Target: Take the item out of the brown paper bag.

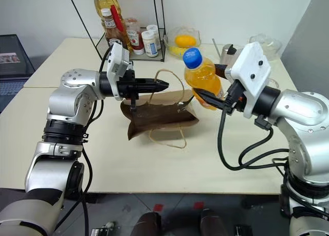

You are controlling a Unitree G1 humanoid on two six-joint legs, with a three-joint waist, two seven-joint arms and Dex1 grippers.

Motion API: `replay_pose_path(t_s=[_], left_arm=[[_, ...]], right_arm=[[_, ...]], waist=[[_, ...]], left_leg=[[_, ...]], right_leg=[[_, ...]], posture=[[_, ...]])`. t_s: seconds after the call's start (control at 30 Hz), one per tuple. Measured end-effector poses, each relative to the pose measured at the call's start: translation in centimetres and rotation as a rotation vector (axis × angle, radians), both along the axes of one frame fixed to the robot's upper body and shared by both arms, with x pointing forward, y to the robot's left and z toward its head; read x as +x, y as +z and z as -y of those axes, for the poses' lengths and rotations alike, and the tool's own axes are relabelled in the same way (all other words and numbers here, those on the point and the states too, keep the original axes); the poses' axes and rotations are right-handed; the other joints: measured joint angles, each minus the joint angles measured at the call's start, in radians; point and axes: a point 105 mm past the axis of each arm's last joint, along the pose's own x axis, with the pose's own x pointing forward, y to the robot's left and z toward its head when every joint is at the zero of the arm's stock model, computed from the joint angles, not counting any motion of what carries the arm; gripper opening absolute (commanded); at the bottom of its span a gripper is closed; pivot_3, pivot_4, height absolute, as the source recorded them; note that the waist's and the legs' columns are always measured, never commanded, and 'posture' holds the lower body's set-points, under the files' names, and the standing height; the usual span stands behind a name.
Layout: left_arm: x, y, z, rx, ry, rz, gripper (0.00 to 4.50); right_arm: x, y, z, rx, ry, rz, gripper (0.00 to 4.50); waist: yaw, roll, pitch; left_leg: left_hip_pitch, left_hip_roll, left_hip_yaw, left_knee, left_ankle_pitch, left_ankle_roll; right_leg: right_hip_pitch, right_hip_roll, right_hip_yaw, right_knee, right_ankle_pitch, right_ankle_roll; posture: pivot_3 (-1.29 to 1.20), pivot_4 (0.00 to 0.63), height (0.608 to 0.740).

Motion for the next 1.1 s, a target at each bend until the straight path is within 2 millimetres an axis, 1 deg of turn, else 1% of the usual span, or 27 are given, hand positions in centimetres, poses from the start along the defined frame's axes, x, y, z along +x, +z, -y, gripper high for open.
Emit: replay_pose_path(t_s=[0.03, 0.1, 0.2, 0.23, 0.33, 0.4, 0.43, 0.53, 0.6, 0.67, 0.7, 0.77, 0.83, 0.87, 0.9, 1.03, 1.1], left_arm=[[0.0, 0.0, 0.0, 0.002, -0.001, 0.001, 0.00], [0.0, 0.0, -0.1, 0.006, 0.003, 0.008, 0.00], [0.1, 0.0, -0.1, 0.006, 0.002, 0.011, 0.00], [0.1, 0.0, -0.1, 0.006, 0.001, 0.012, 0.00], [0.1, 0.0, 0.0, 0.005, -0.001, 0.013, 0.00], [0.0, 0.0, 0.2, 0.003, -0.006, 0.014, 0.00], [0.0, 0.0, 0.3, 0.001, -0.010, 0.013, 0.00], [0.0, -0.1, 0.4, 0.000, -0.014, 0.013, 0.00], [0.0, -0.1, 0.4, 0.000, -0.014, 0.014, 0.00], [0.0, -0.1, 0.4, 0.000, -0.014, 0.014, 0.00], [0.0, -0.1, 0.4, 0.000, -0.014, 0.015, 0.00], [-0.1, 0.0, 0.4, 0.001, -0.015, 0.017, 0.00], [-0.1, -0.1, 0.4, 0.002, -0.014, 0.017, 0.00], [-0.1, -0.1, 0.3, 0.004, -0.010, 0.017, 0.00], [-0.1, -0.1, 0.2, 0.004, -0.010, 0.016, 0.00], [-0.1, -0.1, 0.2, 0.004, -0.010, 0.016, 0.00], [-0.1, -0.1, 0.3, 0.004, -0.011, 0.017, 0.00]], right_arm=[[0.0, -0.4, 1.0, -0.031, -0.038, -0.014, 2.41], [0.1, -2.2, 3.4, -0.143, -0.133, -0.064, 2.41], [0.8, -6.2, 6.3, -0.320, -0.228, -0.159, 2.41], [1.1, -8.2, 7.4, -0.407, -0.258, -0.198, 2.41], [2.0, -12.2, 9.5, -0.576, -0.296, -0.233, 2.41], [2.8, -14.0, 10.3, -0.662, -0.308, -0.221, 2.41], [3.2, -14.5, 10.2, -0.709, -0.295, -0.189, 2.41], [4.4, -15.7, 10.3, -0.789, -0.294, -0.139, 2.41], [4.9, -16.1, 10.2, -0.808, -0.300, -0.131, 2.41], [5.0, -16.4, 10.2, -0.825, -0.299, -0.131, 2.41], [5.0, -16.5, 10.2, -0.836, -0.296, -0.130, 2.97], [4.8, -16.8, 10.4, -0.845, -0.296, -0.132, 3.35], [4.7, -17.4, 10.8, -0.838, -0.311, -0.158, 4.01], [4.6, -17.3, 11.0, -0.830, -0.322, -0.159, 4.38], [4.6, -17.1, 11.1, -0.823, -0.331, -0.161, 4.47], [3.8, -16.8, 11.2, -0.771, -0.334, -0.210, 4.47], [3.3, -15.6, 10.6, -0.698, -0.314, -0.226, 4.47]], waist=[[0.003, 0.000, 0.000], [0.013, 0.000, 0.000], [0.016, 0.000, 0.000], [0.015, 0.000, 0.000], [0.011, 0.000, 0.000], [0.007, 0.000, 0.000], [0.005, 0.000, 0.000], [0.006, 0.000, 0.000], [0.006, -0.001, 0.000], [0.007, -0.001, 0.000], [0.009, -0.001, 0.000], [0.011, -0.002, -0.001], [0.016, -0.002, -0.001], [0.018, -0.002, -0.001], [0.019, -0.002, -0.001], [0.018, -0.002, -0.001], [0.017, -0.001, 0.000]], left_leg=[[0.000, 0.000, 0.000, 0.000, 0.000, 0.000], [-0.001, 0.000, 0.000, 0.000, 0.000, 0.000], [-0.001, -0.001, 0.001, 0.001, 0.000, 0.000], [-0.001, -0.001, 0.001, 0.001, 0.000, 0.000], [0.000, 0.000, 0.001, 0.001, 0.000, 0.000], [0.000, 0.000, 0.002, 0.001, 0.000, 0.000], [0.001, 0.000, 0.002, 0.001, 0.000, 0.000], [0.001, 0.000, 0.002, 0.002, 0.000, 0.000], [0.001, 0.000, 0.002, 0.003, 0.000, 0.000], [0.002, 0.000, 0.002, 0.004, 0.000, 0.000], [0.003, 0.000, 0.002, 0.004, 0.000, 0.000], [0.003, 0.000, 0.002, 0.004, 0.001, 0.001], [0.003, -0.001, 0.002, 0.004, 0.001, 0.001], [0.003, -0.001, 0.002, 0.004, 0.001, 0.001], [0.003, -0.001, 0.002, 0.004, 0.001, 0.001], [0.002, -0.001, 0.002, 0.003, 0.001, 0.000], [0.002, -0.001, 0.002, 0.003, 0.001, 0.000]], right_leg=[[0.000, 0.000, 0.000, -0.001, 0.000, 0.000], [0.001, 0.000, 0.000, -0.002, 0.000, 0.000], [0.001, 0.000, 0.001, -0.002, 0.000, 0.000], [0.001, 0.000, 0.001, -0.002, 0.000, 0.001], [0.000, 0.000, 0.002, -0.002, 0.000, 0.001], [0.000, 0.000, 0.003, -0.002, 0.000, 0.001], [0.001, 0.000, 0.003, -0.002, 0.000, 0.001], [0.001, 0.000, 0.003, -0.002, 0.000, 0.002], [0.003, 0.000, 0.003, -0.002, 0.001, 0.003], [0.005, 0.000, 0.003, -0.002, 0.002, 0.004], [0.005, 0.000, 0.003, -0.002, 0.002, 0.005], [0.006, 0.000, 0.003, -0.002, 0.002, 0.005], [0.005, 0.000, 0.003, -0.002, 0.002, 0.005], [0.005, 0.000, 0.003, -0.002, 0.002, 0.005], [0.005, 0.000, 0.003, -0.003, 0.002, 0.005], [0.004, 0.000, 0.003, -0.003, 0.002, 0.005], [0.004, 0.000, 0.003, -0.003, 0.002, 0.005]], posture=[[0.00, 0.150, 0.740], [0.00, 0.150, 0.740], [0.00, 0.150, 0.740], [0.00, 0.150, 0.740], [0.00, 0.150, 0.740], [0.00, 0.150, 0.740], [0.00, 0.150, 0.740], [0.00, 0.150, 0.740], [0.00, 0.150, 0.740], [0.00, 0.150, 0.740], [0.00, 0.150, 0.740], [0.00, 0.150, 0.740], [0.00, 0.150, 0.740], [0.00, 0.150, 0.740], [0.00, 0.150, 0.740], [0.00, 0.150, 0.740], [0.00, 0.150, 0.740]])
